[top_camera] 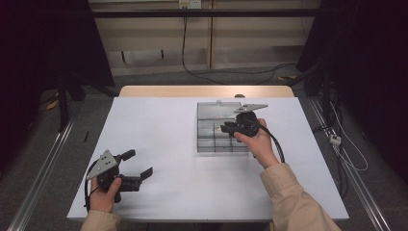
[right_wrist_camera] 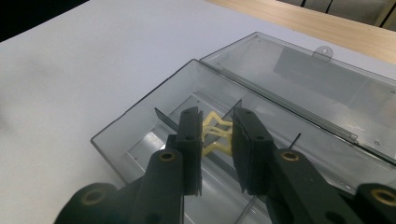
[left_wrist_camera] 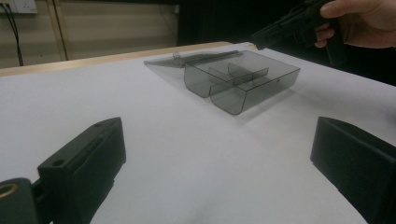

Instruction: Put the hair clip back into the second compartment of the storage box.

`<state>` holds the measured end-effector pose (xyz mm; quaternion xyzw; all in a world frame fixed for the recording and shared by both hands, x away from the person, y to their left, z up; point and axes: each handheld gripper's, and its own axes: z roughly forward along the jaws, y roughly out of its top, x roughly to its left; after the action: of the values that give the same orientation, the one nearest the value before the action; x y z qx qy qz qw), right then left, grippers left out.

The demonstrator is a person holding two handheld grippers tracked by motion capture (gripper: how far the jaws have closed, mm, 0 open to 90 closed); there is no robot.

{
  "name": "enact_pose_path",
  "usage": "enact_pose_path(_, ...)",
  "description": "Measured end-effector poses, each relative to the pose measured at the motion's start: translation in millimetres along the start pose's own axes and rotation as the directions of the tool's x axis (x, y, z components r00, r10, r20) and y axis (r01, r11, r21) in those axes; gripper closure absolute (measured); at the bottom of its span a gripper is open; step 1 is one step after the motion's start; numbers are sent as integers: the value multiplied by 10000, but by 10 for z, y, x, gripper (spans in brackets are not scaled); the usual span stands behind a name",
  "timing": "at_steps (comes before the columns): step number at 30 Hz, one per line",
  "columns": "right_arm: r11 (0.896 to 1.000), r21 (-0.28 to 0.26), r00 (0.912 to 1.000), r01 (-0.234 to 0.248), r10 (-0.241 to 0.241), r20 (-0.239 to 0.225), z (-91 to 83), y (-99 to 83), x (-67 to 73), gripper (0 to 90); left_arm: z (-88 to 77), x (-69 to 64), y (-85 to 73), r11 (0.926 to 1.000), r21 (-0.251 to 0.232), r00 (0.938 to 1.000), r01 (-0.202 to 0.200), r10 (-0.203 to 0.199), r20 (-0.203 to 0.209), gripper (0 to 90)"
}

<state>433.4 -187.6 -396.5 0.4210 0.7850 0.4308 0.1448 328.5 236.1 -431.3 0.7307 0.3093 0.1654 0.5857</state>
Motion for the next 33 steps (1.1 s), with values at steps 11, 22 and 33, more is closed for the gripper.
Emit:
enact_pose_path(11,9999,78,9999,121,-121,-19,63,8,9,738,0,5,-2,10000,42,10000,-66,66,-10,30)
enact_pose_path(22,9998,179,10000,11,-10,-32,127,-3,-21,738,-4,6,-4,10000,37,10000,-30,30,-7,30)
enact_pose_path(33,9999,138,10000,-10,10,61,180,31,-46,738,-4,8,-4,10000,49,10000,-25,25,5,30)
